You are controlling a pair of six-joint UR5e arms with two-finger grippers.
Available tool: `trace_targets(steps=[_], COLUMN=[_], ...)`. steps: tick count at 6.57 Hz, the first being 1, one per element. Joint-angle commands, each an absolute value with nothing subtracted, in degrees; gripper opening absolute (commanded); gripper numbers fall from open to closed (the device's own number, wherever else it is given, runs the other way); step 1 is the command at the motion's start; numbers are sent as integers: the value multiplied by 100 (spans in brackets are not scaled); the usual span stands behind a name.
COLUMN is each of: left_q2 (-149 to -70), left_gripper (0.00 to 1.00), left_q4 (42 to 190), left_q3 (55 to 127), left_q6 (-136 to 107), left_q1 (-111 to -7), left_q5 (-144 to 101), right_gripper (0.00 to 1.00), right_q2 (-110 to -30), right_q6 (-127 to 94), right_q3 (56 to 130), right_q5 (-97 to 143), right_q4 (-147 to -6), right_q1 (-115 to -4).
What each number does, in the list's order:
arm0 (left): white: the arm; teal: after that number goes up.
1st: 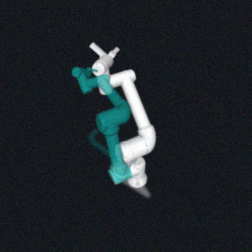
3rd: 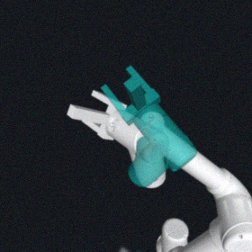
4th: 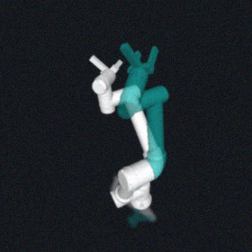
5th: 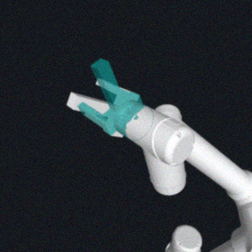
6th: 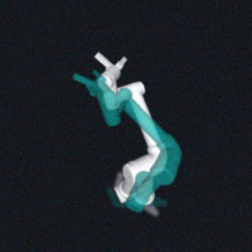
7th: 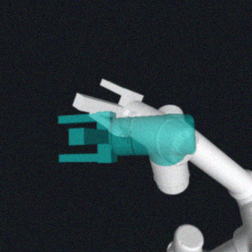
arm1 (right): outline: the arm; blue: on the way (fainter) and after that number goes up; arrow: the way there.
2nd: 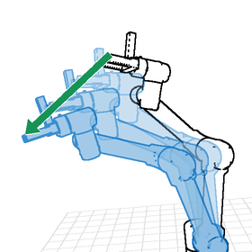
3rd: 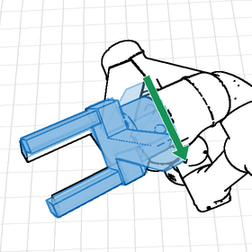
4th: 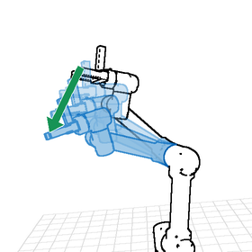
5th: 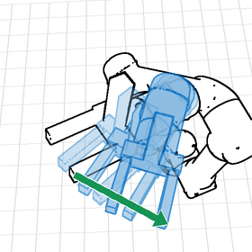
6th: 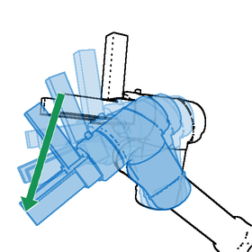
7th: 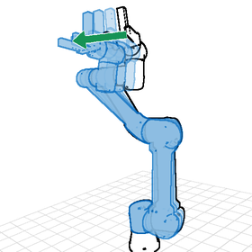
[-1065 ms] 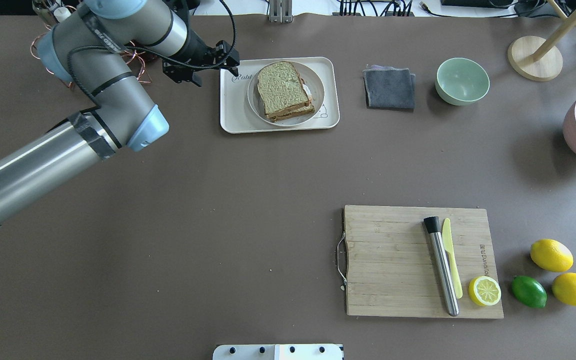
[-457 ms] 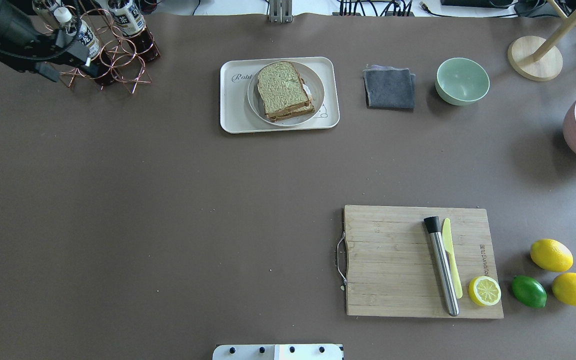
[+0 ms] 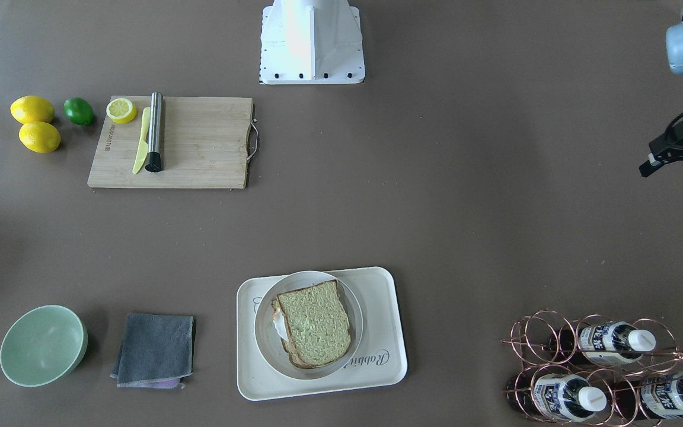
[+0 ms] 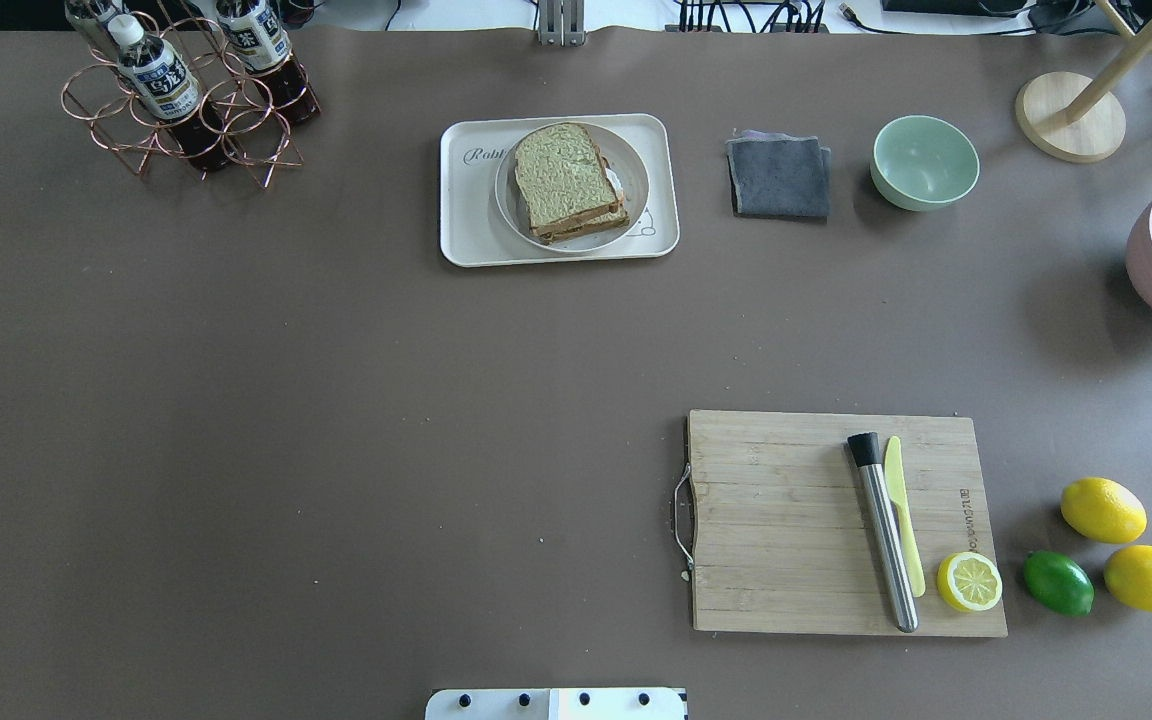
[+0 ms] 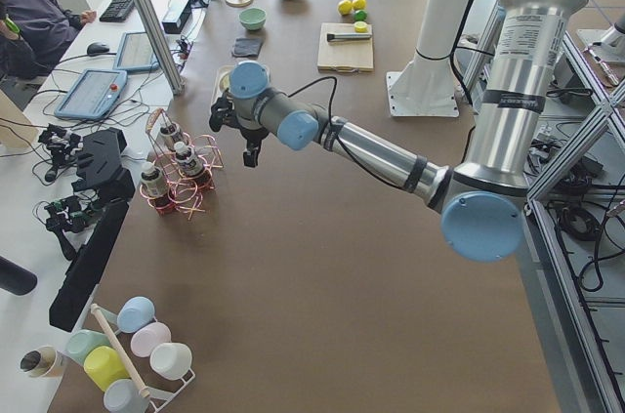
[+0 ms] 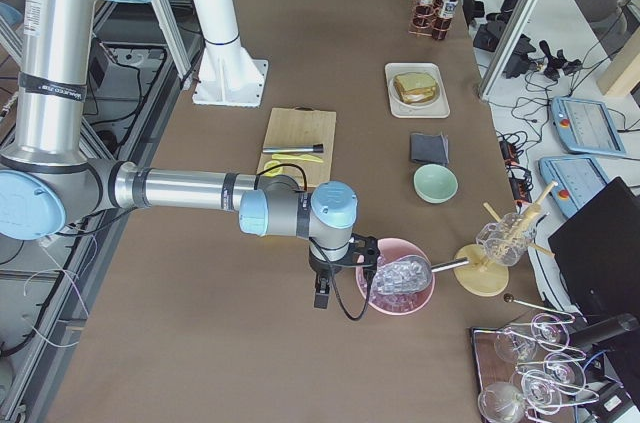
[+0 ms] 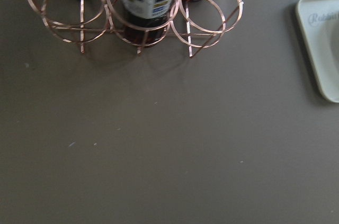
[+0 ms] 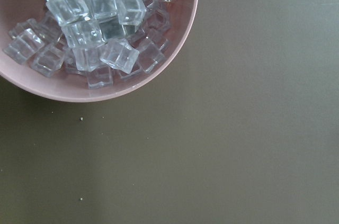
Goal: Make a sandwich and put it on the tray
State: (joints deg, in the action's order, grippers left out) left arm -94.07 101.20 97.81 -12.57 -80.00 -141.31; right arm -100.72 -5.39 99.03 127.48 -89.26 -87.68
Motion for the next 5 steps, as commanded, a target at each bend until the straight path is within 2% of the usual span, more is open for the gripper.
trace_targets(steps=[1, 3, 5], left_q2=[-9246, -9054, -8957], left_gripper=[97, 97, 97], left_q4=[10143, 9908, 9526], left_q3=[8417, 8104, 8348], left_q6=[1174, 1758, 1714], left_q1=[-8890, -9219, -9620], left_q5=[-14124, -13653, -13606], right_gripper=[100, 100, 100], right_q2=[-10072, -10072, -10064], right_q6=[-536, -536, -545], right_q3=[9896, 9879, 9861], right_q5=[12753, 12762, 12779], right_q4=[-8921, -8921, -8921], right_q1=[-8771, -8771, -8771])
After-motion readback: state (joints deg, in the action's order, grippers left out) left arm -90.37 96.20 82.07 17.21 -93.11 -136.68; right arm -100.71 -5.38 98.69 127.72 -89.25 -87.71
